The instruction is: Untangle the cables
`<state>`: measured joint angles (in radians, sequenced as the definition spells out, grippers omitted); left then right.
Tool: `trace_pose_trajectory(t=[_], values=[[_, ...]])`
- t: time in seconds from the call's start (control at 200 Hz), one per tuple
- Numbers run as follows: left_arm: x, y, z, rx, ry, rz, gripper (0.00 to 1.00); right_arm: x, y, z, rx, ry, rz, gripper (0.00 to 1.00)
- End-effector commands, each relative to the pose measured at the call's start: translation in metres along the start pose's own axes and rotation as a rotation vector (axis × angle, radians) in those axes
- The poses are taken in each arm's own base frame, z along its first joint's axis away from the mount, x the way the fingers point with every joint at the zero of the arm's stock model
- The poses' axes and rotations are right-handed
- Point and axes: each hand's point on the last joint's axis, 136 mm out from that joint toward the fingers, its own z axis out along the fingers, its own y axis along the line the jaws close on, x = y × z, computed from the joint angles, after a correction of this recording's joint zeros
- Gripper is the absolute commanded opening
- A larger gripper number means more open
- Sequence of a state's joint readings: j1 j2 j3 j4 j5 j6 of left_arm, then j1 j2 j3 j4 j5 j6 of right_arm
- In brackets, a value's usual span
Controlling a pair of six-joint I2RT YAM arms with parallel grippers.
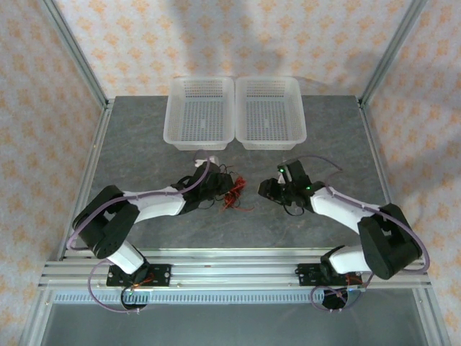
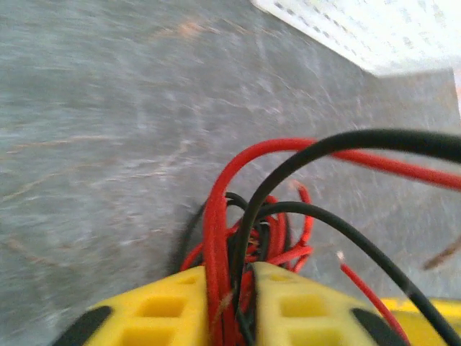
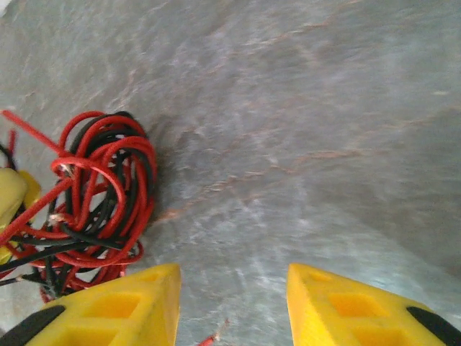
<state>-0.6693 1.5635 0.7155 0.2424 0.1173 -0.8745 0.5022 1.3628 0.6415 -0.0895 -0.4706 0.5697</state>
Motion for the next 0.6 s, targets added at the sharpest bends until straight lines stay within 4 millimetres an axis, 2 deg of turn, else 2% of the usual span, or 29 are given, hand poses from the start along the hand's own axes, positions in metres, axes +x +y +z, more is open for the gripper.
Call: trace_pose_trajectory(t=[0.0, 0.13, 0.26, 0.345, 0.475, 0.596], values=[[-0.012, 0.033, -0.011, -0.127, -0.065, 0.026, 0.33, -0.02, 0.033, 0.003, -0.075, -0.055, -0.026, 0.42], [-0.018, 0.046, -0.019, -0.165, -0.09, 0.033, 0.5, -0.02, 0.045, 0.013, -0.084, -0.037, -0.047, 0.41], [-0.028, 0.027, -0.033, -0.1, -0.116, 0.065, 0.66, -0.025, 0.046, 0.011, -0.063, -0.053, -0.063, 0.41], [-0.039, 0.016, -0.05, -0.079, -0.151, 0.094, 0.72, -0.03, 0.044, 0.005, -0.028, -0.078, -0.082, 0.41], [-0.056, 0.011, -0.085, -0.115, -0.205, 0.146, 0.82, -0.036, 0.045, -0.008, -0.011, -0.11, -0.104, 0.41], [-0.056, 0.016, -0.11, -0.176, -0.208, 0.182, 0.87, -0.039, 0.042, -0.018, 0.001, -0.137, -0.106, 0.42]])
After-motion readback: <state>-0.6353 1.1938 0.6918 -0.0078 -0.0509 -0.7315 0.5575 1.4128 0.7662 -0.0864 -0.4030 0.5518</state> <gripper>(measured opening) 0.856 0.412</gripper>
